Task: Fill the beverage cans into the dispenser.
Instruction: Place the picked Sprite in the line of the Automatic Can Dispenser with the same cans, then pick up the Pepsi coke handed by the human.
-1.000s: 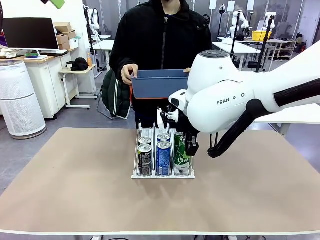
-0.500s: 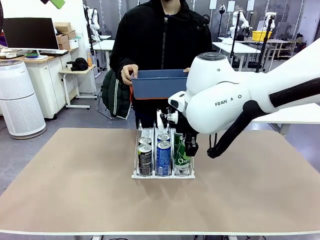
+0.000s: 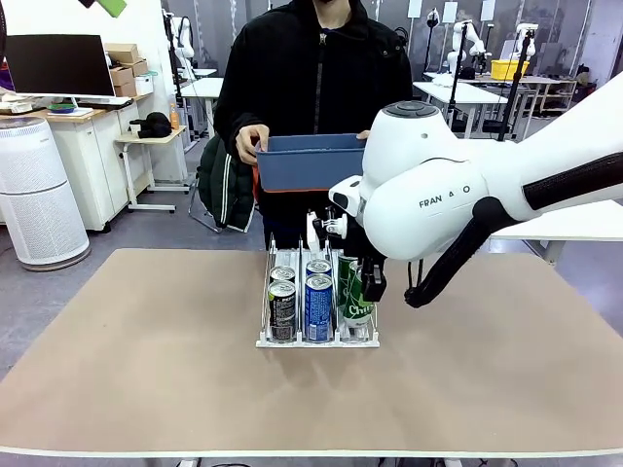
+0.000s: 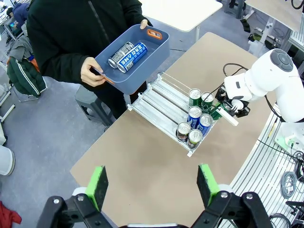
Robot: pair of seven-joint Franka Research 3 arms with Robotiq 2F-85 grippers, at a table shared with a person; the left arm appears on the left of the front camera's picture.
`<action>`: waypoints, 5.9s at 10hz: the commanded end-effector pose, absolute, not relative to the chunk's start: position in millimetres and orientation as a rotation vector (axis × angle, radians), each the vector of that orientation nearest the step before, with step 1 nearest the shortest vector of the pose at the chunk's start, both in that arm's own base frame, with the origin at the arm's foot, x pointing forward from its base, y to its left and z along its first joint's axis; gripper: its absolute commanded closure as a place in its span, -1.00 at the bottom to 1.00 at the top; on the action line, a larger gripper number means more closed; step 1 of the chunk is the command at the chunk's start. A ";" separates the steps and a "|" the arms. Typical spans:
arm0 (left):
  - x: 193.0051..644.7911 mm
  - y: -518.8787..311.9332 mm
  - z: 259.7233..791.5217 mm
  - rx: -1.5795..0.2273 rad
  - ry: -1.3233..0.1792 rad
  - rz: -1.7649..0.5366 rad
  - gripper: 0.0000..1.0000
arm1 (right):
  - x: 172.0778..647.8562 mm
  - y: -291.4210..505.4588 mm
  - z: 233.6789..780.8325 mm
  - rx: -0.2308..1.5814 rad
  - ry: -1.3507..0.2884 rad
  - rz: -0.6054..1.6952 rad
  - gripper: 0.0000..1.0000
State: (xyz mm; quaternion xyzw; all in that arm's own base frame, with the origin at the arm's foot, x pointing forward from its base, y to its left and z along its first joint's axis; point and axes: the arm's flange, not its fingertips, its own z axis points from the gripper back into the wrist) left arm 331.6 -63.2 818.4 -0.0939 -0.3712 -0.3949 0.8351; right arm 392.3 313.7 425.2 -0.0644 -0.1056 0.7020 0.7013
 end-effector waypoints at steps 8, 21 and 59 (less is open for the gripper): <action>331.8 -63.2 817.5 -0.201 -0.783 -0.832 -1.00 | 405.1 314.1 391.6 -0.144 -0.206 1.549 -0.16; 331.8 -63.2 817.5 -0.201 -0.783 -0.832 -1.00 | 377.2 301.4 453.7 -0.062 -0.360 1.574 -1.00; 331.8 -63.2 817.5 -0.201 -0.783 -0.832 -1.00 | 432.5 118.9 822.4 0.185 -0.712 0.963 -1.00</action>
